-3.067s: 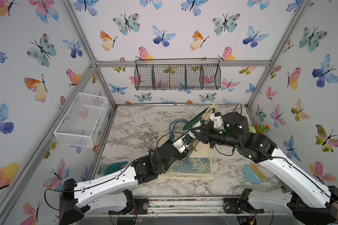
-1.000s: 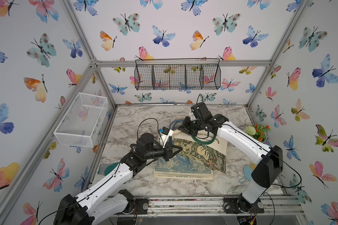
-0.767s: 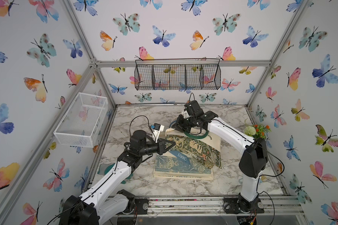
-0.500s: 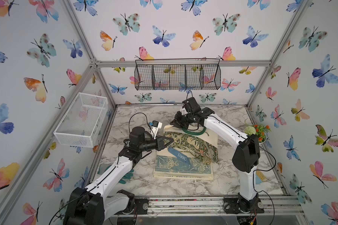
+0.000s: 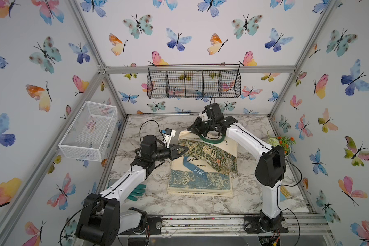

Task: Put away the canvas bag
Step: Place the canvas bag at the center of the board.

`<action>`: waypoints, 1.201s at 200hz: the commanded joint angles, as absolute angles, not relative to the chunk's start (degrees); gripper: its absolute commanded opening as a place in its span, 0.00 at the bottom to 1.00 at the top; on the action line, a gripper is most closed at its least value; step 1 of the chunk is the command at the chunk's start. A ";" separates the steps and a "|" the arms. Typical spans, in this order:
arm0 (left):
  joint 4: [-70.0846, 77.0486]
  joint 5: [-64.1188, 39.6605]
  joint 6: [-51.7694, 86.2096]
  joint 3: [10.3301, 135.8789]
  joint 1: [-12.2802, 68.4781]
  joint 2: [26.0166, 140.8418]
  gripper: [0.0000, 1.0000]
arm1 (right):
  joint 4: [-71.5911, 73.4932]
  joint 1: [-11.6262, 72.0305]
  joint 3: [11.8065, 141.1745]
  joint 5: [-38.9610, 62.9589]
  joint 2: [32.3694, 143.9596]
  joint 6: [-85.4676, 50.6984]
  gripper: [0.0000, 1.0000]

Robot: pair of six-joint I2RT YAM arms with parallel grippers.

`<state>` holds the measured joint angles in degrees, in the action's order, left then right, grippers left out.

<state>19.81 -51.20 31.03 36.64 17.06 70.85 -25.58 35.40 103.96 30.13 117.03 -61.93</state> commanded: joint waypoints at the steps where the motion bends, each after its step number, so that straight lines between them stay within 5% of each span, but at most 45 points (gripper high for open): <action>1: 24.19 -42.65 31.06 30.21 13.86 66.81 0.00 | -25.84 32.33 95.72 24.13 120.37 -60.71 0.02; 54: 18.32 -38.09 34.51 20.55 13.90 58.46 0.00 | -22.59 32.61 88.61 26.46 117.96 -60.35 0.03; 83: 12.64 -34.54 33.24 19.20 13.88 52.67 0.05 | -20.24 32.56 87.48 30.12 118.58 -59.20 0.26; 94: 12.23 -34.63 33.80 18.52 13.92 51.39 0.13 | -19.16 32.56 87.64 31.45 118.82 -58.61 0.32; 114: 10.98 -35.53 34.36 18.13 13.89 49.84 0.46 | -18.63 31.88 89.94 33.98 118.94 -56.55 0.47; 123: 9.64 -35.66 34.24 18.50 13.93 48.88 0.52 | -18.85 31.28 91.43 35.00 118.50 -55.19 0.52; 172: -5.10 -24.61 31.21 27.02 13.93 38.60 0.58 | -17.93 25.34 91.76 42.23 107.88 -50.51 0.60; 240: -0.68 -25.47 32.12 30.97 14.88 39.43 0.56 | -11.28 20.57 67.50 44.04 90.15 -49.92 0.61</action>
<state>-4.08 -25.15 31.29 32.16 14.37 38.39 -12.99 20.08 75.33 41.95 90.94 -50.96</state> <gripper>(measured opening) 0.564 0.607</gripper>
